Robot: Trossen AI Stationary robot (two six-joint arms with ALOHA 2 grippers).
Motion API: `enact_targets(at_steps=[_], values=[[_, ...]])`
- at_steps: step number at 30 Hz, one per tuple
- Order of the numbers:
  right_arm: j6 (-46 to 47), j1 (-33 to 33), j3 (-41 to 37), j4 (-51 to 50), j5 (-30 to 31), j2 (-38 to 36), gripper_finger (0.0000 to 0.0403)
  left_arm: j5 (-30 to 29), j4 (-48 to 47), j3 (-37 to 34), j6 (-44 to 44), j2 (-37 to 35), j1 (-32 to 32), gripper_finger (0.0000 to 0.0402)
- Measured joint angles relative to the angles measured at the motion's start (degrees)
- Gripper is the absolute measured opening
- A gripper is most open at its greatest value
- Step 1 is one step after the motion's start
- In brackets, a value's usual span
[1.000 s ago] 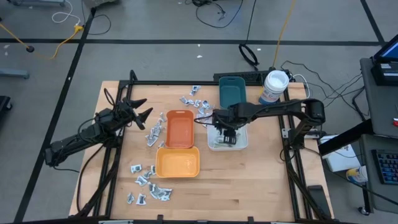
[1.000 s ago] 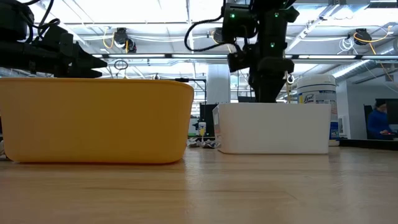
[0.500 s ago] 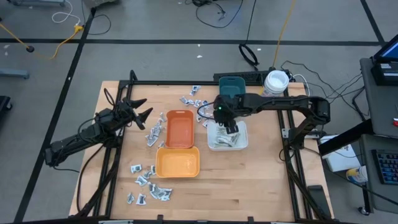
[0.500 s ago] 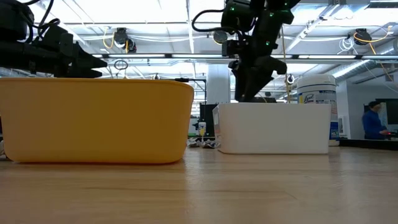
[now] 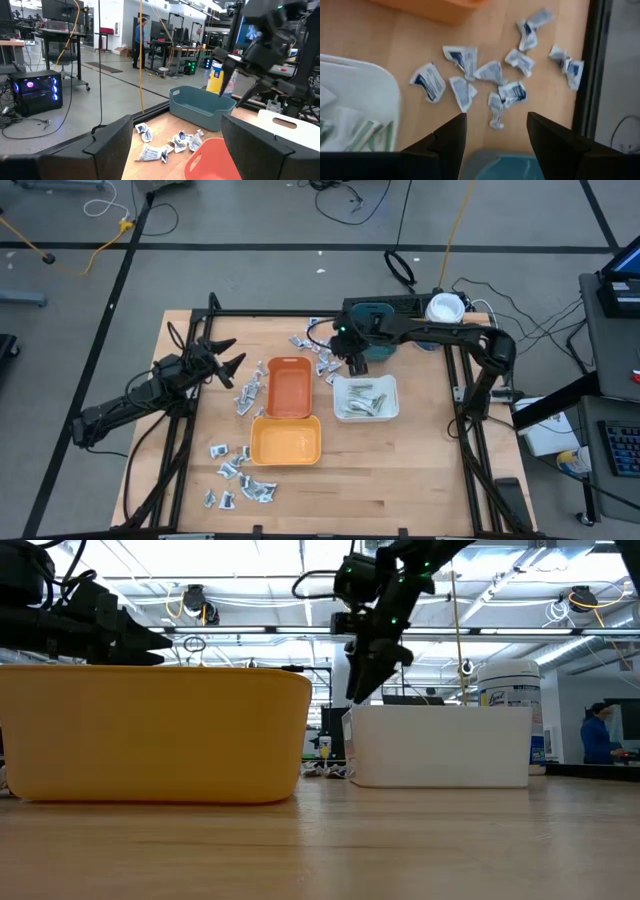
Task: Pick & Place First Aid Supplies
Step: Put the blue sachet into the blue bin
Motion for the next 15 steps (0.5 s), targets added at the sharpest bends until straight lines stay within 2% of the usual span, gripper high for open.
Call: enact_targets(at_steps=[9, 15], values=[[1.5, -3.0, 7.9, -1.0, 0.1, 10.4, 0.0201, 0.0, 0.0, 0.0, 0.0, 0.0, 0.0, 0.0308], [1.5, -3.0, 10.1, -1.8, 0.0, 16.3, 0.0201, 0.0, 0.0, 0.0, 0.0, 0.0, 0.0, 0.0308]])
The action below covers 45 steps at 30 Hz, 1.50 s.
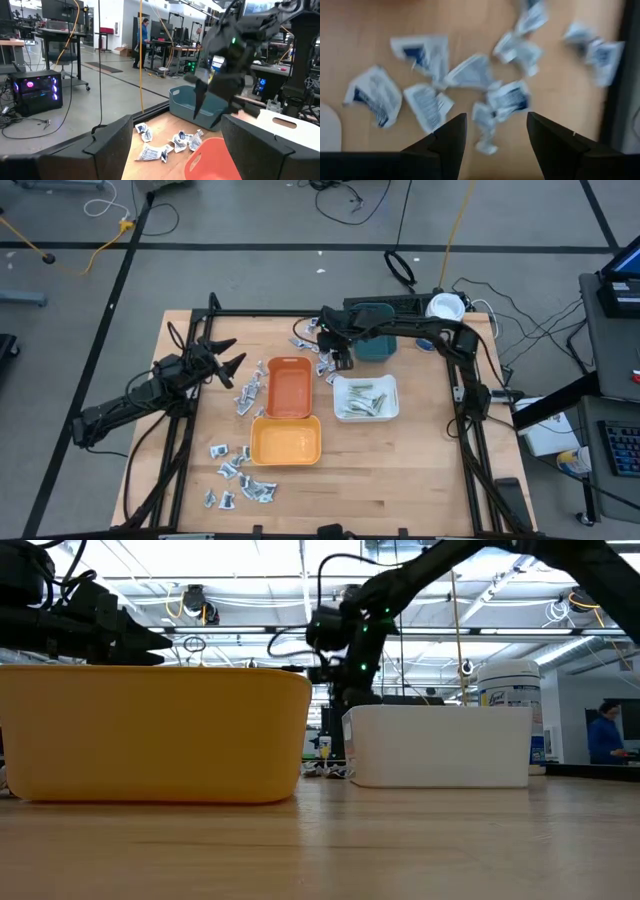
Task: Pick & Place First Aid Supplies
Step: Put the blue sachet into the blue bin
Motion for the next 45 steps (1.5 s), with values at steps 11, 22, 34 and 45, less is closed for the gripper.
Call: enact_targets(at_steps=[11, 22, 34, 45], values=[[-0.2, -0.2, 0.1, -3.6, 0.1, 4.1, 0.0200, 0.0, 0.0, 0.0, 0.0, 0.0, 0.0, 0.0308], [0.0, -0.6, 0.1, -4.9, 3.1, 4.2, 0.0109, 0.0, 0.0, 0.0, 0.0, 0.0, 0.0, 0.0308], [-0.2, -0.6, 0.1, -5.0, 3.2, 4.2, 0.0003, 0.0, 0.0, 0.0, 0.0, 0.0, 0.0, 0.0308], [2.2, -0.2, 5.4, -8.7, 4.9, 3.4, 0.0001, 0.0, 0.0, 0.0, 0.0, 0.0, 0.0, 0.0308]])
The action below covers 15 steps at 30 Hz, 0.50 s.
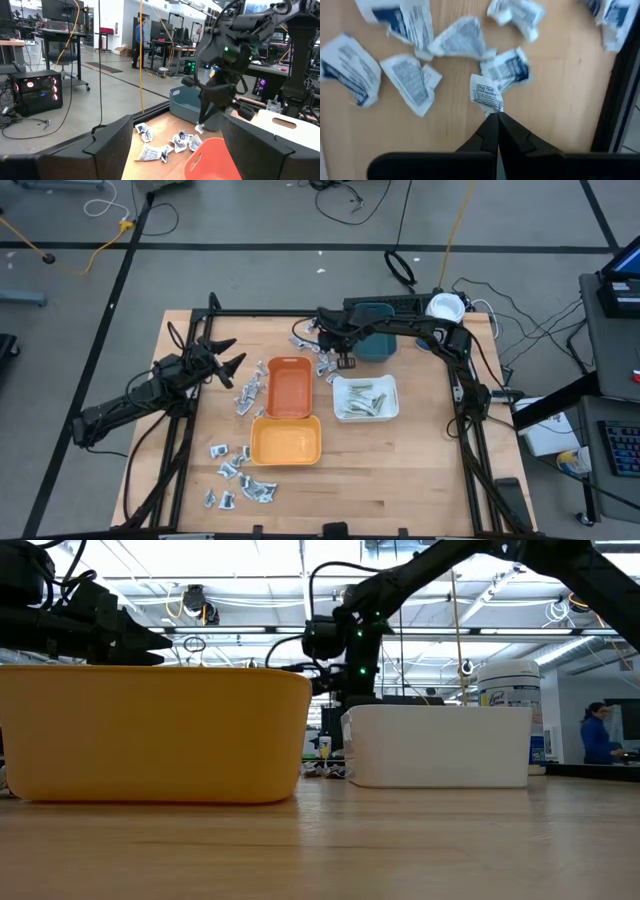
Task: Pick & Place First Aid Supplies
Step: Put the blue sachet into the blue bin
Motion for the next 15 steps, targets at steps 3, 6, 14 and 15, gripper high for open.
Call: enact_targets(at_steps=[3, 6, 14, 15], values=[[0.2, 0.0, 2.5, -1.5, -0.2, 0.0, 0.0001, 0.0, 0.0, 0.0, 0.0, 0.0, 0.0, 0.0308], [-0.4, 0.0, 5.2, -3.3, 0.7, 0.0, 0.0000, 0.0, 0.0, 0.0, 0.0, 0.0, 0.0, 0.0308], [1.0, -1.0, 8.1, -10.5, 5.4, -1.5, 0.0000, 0.0, 0.0, 0.0, 0.0, 0.0, 0.0, 0.0308], [1.6, -1.2, 8.1, -11.4, 6.2, -1.9, 0.0000, 0.0, 0.0, 0.0, 0.0, 0.0, 0.0, 0.0308]])
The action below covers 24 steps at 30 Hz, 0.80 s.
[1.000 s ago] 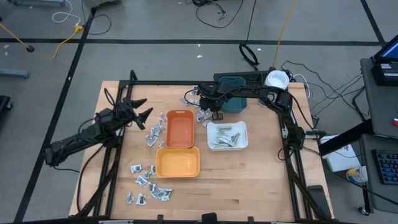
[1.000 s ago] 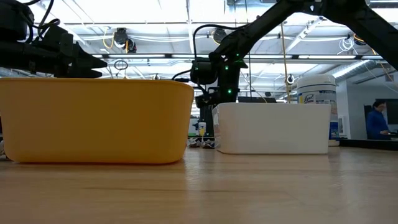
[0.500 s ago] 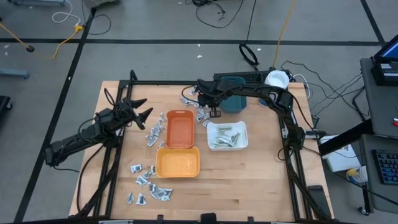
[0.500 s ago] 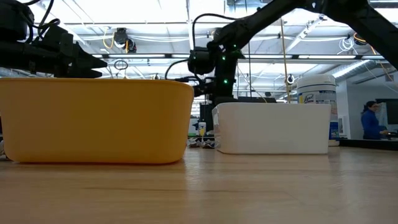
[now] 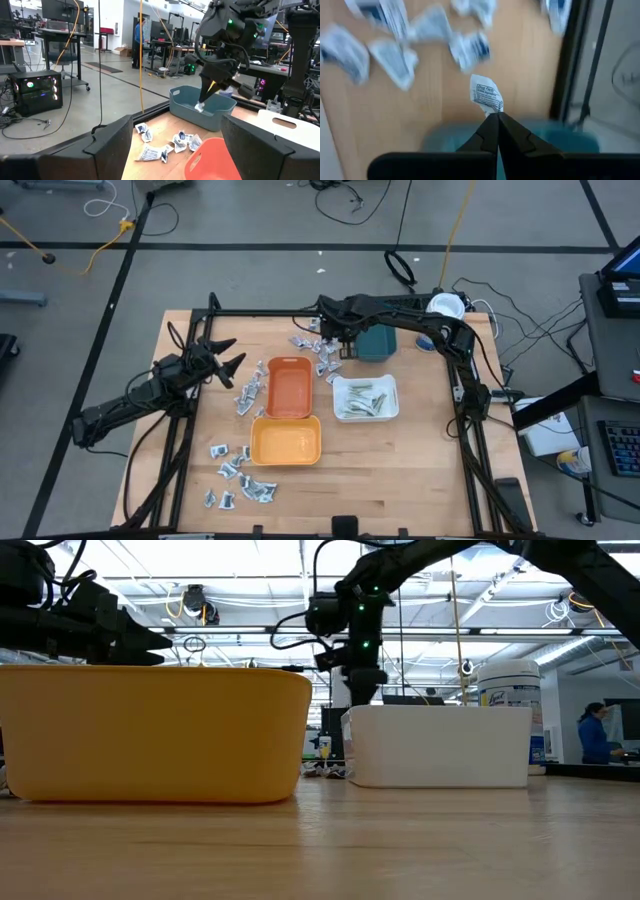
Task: Pick & Place First Aid Supplies
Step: Put the blue sachet into the blue bin
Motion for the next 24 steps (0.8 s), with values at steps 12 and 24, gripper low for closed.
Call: enact_targets(at_steps=[12, 24], values=[[0.9, -4.9, -1.4, -3.6, 4.2, -5.6, 0.0000, 0.0, 0.0, 0.0, 0.0, 0.0, 0.0, 0.0308], [-2.8, -8.3, -20.3, 5.2, 4.0, -12.6, 0.0000, 0.0, 0.0, 0.0, 0.0, 0.0, 0.0, 0.0308]])
